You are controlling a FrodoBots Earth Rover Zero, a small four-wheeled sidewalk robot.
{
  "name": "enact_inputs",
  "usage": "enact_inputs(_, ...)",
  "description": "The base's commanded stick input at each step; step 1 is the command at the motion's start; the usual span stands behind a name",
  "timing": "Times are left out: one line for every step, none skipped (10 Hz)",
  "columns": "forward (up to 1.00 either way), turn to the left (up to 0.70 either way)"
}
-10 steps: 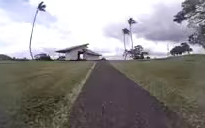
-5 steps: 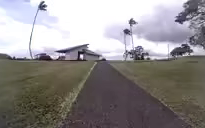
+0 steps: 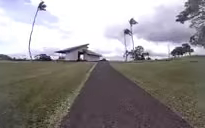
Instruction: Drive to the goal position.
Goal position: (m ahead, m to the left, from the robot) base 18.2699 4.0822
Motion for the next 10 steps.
enact_inputs(0.70, 0.00)
enact_inputs(0.70, 0.00)
enact_inputs(0.70, -0.07)
enact_inputs(0.70, -0.20)
enact_inputs(0.70, -0.31)
enact_inputs(0.70, -0.21)
enact_inputs(0.70, 0.00)
enact_inputs(0.70, 0.00)
enact_inputs(0.70, 0.00)
enact_inputs(0.70, 0.00)
